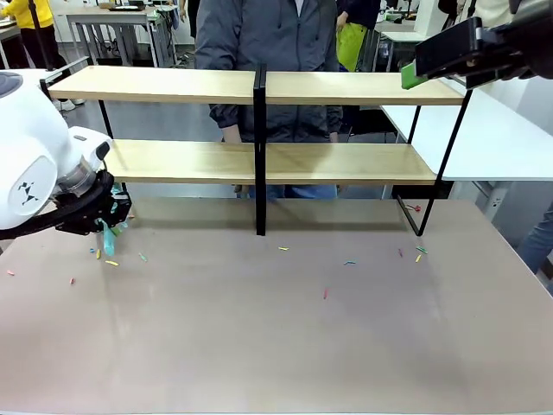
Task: Clean the shelves.
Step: Clean another randomly selected level of the Shelf with the Duster.
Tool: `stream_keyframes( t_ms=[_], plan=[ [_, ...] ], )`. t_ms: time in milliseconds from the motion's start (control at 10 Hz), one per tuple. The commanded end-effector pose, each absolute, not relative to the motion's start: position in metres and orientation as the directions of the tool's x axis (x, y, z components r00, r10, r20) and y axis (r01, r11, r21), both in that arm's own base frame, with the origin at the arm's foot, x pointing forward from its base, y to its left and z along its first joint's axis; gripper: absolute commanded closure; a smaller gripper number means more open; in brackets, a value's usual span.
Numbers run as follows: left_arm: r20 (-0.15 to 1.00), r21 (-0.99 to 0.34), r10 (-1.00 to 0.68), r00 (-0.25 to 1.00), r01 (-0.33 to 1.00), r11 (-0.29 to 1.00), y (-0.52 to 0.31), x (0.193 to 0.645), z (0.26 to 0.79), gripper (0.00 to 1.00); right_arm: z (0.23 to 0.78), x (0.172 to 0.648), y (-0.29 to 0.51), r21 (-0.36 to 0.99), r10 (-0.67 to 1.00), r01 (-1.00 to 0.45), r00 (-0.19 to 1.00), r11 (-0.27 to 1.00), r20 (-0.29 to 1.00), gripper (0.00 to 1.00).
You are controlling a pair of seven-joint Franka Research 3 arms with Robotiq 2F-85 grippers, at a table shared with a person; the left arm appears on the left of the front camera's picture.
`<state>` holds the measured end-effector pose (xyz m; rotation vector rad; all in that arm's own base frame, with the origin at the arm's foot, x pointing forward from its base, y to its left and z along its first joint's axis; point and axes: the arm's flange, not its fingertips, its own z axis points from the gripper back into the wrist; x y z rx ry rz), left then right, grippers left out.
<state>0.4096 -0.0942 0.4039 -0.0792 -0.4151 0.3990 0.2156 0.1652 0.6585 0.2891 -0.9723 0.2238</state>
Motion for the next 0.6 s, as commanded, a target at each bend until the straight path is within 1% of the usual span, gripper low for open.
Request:
stream_keyframes(
  t_ms=[0,100,300,500],
  plan=[
    [0.393,-0.196,0.299,0.87,-0.238,0.951,-0.08,0.35,0.378,0.87,0.659,0.216,0.165,0.138,0.057,-0.307,0.549,0.942,0.834,0.0],
    [0.392,-0.206,0.247,0.886,-0.177,0.962,-0.081,0.346,0.379,0.87,0.659,0.216,0.165,0.138,0.057,-0.307,0.549,0.942,0.834,0.0],
    [0.321,-0.202,0.15,0.935,-0.087,0.975,-0.084,0.341,0.378,0.87,0.659,0.216,0.165,0.138,0.057,-0.307,0.549,0.942,0.834,0.0],
    [0.222,-0.2,0.046,0.974,0.0,0.98,-0.083,0.333,0.378,0.87,0.659,0.216,0.165,0.138,0.057,-0.307,0.549,0.942,0.834,0.0]
  ],
)
